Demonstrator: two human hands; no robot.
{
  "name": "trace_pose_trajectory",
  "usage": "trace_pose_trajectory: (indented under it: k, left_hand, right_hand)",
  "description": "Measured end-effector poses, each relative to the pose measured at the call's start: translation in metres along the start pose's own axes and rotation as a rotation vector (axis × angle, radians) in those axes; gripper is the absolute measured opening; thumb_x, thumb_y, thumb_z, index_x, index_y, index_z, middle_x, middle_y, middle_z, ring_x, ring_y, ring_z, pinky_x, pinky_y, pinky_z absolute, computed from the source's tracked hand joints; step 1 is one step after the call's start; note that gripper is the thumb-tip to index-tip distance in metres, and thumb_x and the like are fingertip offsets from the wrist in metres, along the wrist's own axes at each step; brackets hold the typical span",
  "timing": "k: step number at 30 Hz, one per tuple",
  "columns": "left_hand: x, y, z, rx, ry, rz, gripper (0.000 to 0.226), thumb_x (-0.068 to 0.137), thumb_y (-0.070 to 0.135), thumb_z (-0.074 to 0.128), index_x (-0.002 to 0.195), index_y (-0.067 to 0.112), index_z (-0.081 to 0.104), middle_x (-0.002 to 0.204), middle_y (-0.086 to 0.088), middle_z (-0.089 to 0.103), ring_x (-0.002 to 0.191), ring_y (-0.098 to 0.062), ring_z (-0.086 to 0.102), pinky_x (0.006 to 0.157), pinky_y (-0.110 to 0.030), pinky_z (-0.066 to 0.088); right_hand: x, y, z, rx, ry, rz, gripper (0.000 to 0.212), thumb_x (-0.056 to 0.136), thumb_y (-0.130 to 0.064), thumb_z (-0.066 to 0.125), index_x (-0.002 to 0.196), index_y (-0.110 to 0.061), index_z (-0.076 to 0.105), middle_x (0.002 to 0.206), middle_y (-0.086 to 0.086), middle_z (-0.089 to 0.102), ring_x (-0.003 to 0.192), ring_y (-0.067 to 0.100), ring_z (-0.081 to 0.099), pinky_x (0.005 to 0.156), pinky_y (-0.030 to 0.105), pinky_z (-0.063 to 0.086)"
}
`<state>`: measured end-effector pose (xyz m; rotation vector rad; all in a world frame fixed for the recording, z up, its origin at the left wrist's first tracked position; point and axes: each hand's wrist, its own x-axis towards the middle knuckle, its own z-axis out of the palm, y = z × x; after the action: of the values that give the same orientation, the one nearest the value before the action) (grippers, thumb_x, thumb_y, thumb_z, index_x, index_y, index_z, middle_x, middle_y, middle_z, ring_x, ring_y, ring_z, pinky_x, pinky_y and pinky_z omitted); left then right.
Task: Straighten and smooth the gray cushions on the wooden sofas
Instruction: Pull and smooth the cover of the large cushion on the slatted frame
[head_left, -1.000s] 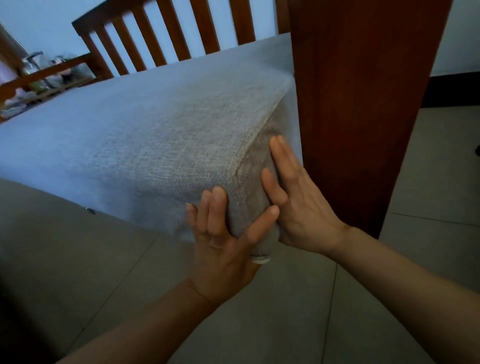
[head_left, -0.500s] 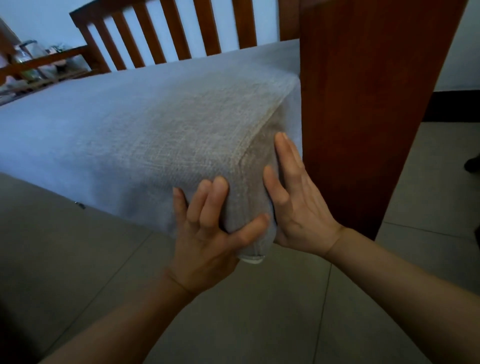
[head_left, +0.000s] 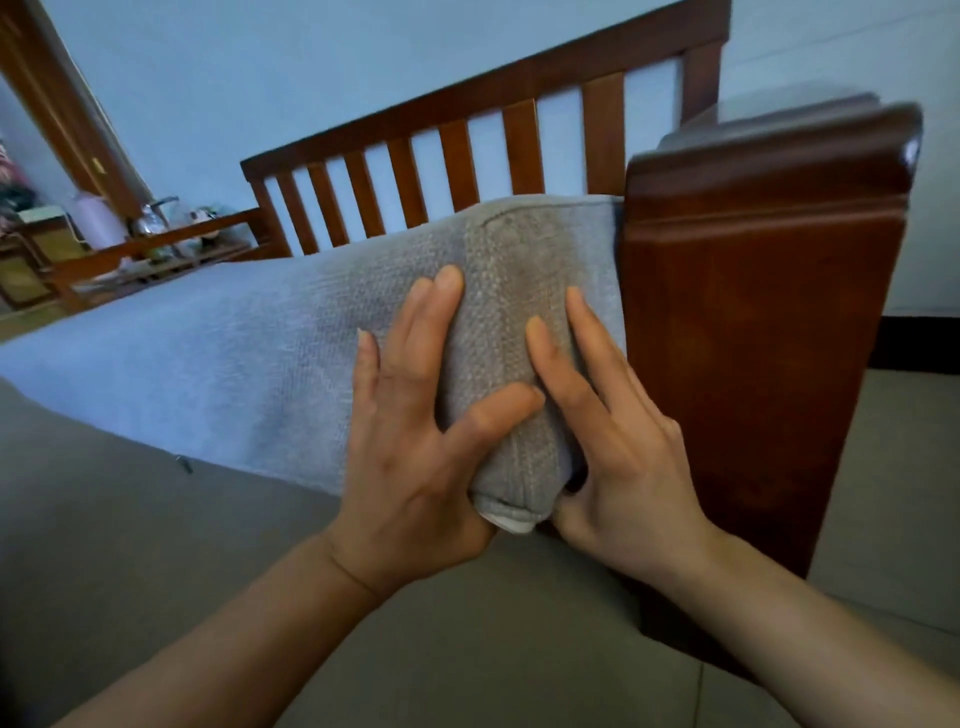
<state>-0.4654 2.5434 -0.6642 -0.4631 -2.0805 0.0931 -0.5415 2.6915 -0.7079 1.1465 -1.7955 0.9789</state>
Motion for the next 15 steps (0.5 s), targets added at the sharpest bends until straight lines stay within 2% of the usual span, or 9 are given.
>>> trace_pose_trajectory:
  k: [3, 6, 8, 11, 15]
  left_hand:
    - [0.012, -0.005, 0.001, -0.019, -0.022, 0.013, 0.056, 0.072, 0.045, 0.078, 0.113, 0.026, 0.045, 0.146, -0.022, 0.017, 0.142, -0.042, 0.017, 0.099, -0.069, 0.026]
    - [0.014, -0.006, 0.000, -0.048, -0.031, 0.017, 0.055, 0.070, 0.045, 0.077, 0.112, 0.026, 0.046, 0.147, -0.020, 0.018, 0.142, -0.041, 0.017, 0.097, -0.070, 0.027]
    - [0.015, -0.006, -0.002, -0.062, -0.030, 0.017, 0.049, 0.073, 0.046, 0.073, 0.110, 0.026, 0.047, 0.147, -0.020, 0.018, 0.143, -0.039, 0.017, 0.098, -0.069, 0.027]
    - [0.021, -0.011, -0.005, -0.093, -0.017, 0.023, 0.047, 0.076, 0.043, 0.069, 0.113, 0.026, 0.047, 0.148, -0.021, 0.018, 0.144, -0.038, 0.017, 0.101, -0.070, 0.025]
    - [0.040, -0.028, -0.009, -0.086, 0.018, 0.043, 0.066, 0.069, 0.044, 0.075, 0.124, 0.029, 0.042, 0.152, -0.015, 0.014, 0.145, -0.035, 0.015, 0.103, -0.069, 0.023]
  right_hand:
    - [-0.008, 0.004, 0.010, 0.236, 0.103, 0.035, 0.079, 0.075, -0.004, 0.065, 0.145, -0.008, 0.027, 0.155, 0.020, 0.022, 0.144, 0.035, 0.023, 0.109, 0.054, 0.035]
    - [-0.010, 0.003, 0.020, 0.440, 0.189, 0.058, 0.057, 0.090, -0.020, 0.046, 0.141, 0.001, 0.034, 0.154, 0.016, 0.028, 0.143, 0.035, 0.025, 0.113, 0.054, 0.028]
    - [-0.001, -0.005, 0.025, 0.515, 0.289, 0.114, 0.053, 0.098, -0.030, 0.037, 0.138, 0.004, 0.040, 0.152, 0.015, 0.034, 0.142, 0.033, 0.029, 0.114, 0.049, 0.029]
    - [0.029, -0.019, 0.034, 0.542, 0.478, 0.212, 0.045, 0.094, -0.015, 0.033, 0.132, 0.004, 0.044, 0.145, 0.016, 0.042, 0.138, 0.028, 0.037, 0.111, 0.047, 0.033]
    - [0.059, -0.021, 0.033, 0.545, 0.567, 0.203, 0.043, 0.092, -0.011, 0.032, 0.130, 0.002, 0.048, 0.141, 0.014, 0.047, 0.135, 0.025, 0.042, 0.109, 0.045, 0.036]
